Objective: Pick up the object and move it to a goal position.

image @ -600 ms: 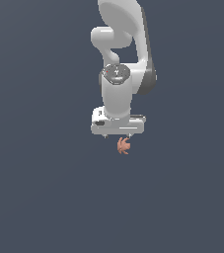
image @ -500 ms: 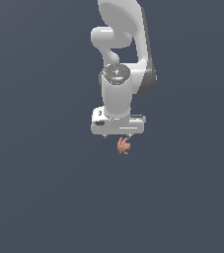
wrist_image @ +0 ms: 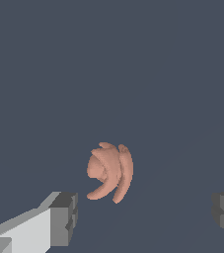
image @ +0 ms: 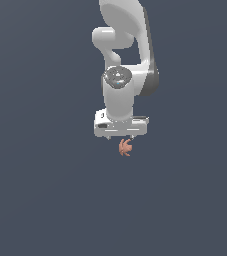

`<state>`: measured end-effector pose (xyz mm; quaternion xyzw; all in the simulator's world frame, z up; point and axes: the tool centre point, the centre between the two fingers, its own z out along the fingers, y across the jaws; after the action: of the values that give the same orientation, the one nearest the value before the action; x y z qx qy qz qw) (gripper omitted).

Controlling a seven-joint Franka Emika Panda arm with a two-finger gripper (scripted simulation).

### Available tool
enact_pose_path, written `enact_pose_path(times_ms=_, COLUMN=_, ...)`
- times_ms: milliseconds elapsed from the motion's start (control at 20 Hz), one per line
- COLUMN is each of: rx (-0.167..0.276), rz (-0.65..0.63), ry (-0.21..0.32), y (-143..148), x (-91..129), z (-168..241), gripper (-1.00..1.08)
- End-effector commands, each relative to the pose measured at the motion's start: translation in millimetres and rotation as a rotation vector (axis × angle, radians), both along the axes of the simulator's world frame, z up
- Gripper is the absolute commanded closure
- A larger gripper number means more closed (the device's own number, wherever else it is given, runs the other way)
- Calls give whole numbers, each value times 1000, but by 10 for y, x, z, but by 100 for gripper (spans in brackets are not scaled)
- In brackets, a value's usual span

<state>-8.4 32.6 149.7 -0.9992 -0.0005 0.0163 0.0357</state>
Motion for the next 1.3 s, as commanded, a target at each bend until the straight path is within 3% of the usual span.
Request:
enact_pose_path(times_ms=0, rx=1, rz=1, ry=1, y=2, x=0, z=1, gripper=-92)
enact_pose_path(times_ms=1250, rx=-73, rz=-110, ry=-29, y=301, x=-188, z=-581, gripper=-92)
